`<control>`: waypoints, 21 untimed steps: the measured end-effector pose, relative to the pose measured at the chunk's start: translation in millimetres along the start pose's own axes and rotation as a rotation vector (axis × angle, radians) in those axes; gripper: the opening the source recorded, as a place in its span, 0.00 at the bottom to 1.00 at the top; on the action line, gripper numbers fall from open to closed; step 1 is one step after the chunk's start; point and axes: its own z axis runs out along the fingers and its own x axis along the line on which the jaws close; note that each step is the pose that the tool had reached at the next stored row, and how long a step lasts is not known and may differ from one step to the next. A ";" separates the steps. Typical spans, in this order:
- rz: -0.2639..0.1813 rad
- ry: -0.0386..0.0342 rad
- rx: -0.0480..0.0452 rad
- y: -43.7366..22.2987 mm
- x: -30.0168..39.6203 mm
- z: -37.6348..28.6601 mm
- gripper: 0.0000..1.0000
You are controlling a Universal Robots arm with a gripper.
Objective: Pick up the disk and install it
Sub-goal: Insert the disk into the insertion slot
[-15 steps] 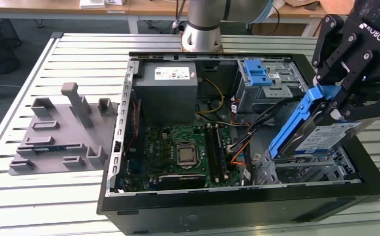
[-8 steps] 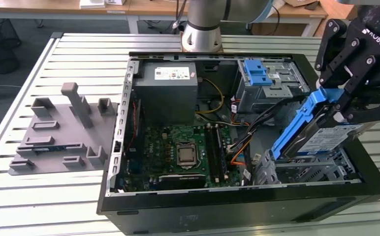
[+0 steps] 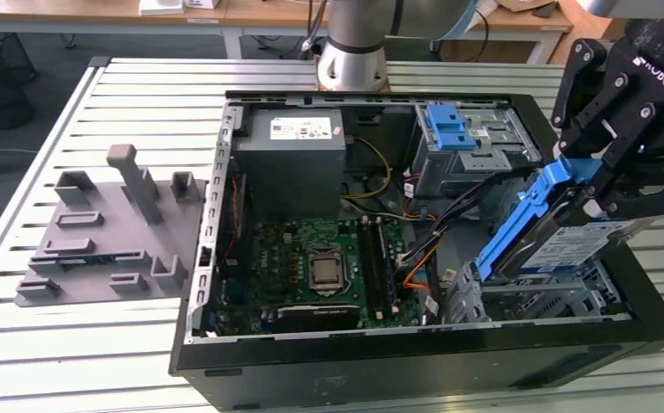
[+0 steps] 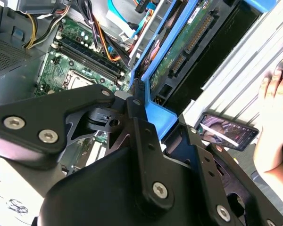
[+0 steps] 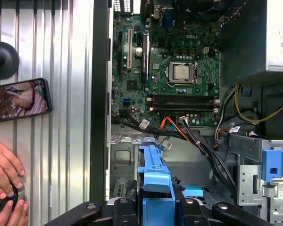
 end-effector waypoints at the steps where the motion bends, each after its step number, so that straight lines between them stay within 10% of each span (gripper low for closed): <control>1: 0.000 0.0000 0.0000 -0.1 0.0 0.3 0.36; 21: 0.001 -0.0001 0.0000 -0.2 0.1 7.6 0.36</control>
